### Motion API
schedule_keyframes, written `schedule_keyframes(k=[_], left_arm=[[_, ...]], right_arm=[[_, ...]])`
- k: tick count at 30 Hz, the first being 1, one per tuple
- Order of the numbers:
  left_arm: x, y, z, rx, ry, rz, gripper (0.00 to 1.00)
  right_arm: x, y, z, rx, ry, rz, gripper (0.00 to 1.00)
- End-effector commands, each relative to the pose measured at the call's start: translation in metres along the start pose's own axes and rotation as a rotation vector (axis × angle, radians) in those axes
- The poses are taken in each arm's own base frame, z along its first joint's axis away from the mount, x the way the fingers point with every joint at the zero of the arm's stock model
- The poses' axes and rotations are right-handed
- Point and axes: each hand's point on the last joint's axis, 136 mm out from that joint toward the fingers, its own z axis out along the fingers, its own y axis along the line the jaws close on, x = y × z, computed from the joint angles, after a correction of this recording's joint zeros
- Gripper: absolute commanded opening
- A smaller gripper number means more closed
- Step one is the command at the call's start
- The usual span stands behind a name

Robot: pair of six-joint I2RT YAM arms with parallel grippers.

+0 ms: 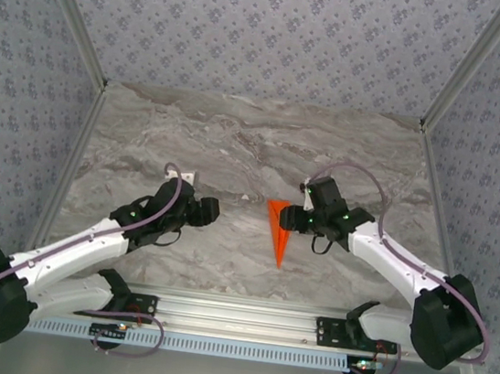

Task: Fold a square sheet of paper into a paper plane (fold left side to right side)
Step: Pick up the paper plane at the center of the table.

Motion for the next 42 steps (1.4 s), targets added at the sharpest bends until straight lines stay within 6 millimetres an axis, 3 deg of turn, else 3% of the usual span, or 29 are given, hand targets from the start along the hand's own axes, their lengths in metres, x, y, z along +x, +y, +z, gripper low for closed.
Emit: schedule_keyframes(k=[1,12,24,42], left_arm=[[-0.002,0.005,-0.003,-0.015,-0.019,0.005,0.71],[0.0,0.008,-0.004,-0.023,-0.014,0.002,0.72],[0.001,0.009,-0.004,-0.03,-0.011,0.007,0.72],[0.001,0.011,-0.003,-0.04,-0.008,0.01,0.73]], right_arm=[[0.029,-0.002,0.006,-0.008,0.132,-0.014,0.58],[0.043,-0.007,0.029,-0.034,0.193,0.042,0.48],[0.05,-0.005,0.043,-0.065,0.226,0.07,0.44],[0.057,0.014,0.063,-0.038,0.291,0.005,0.34]])
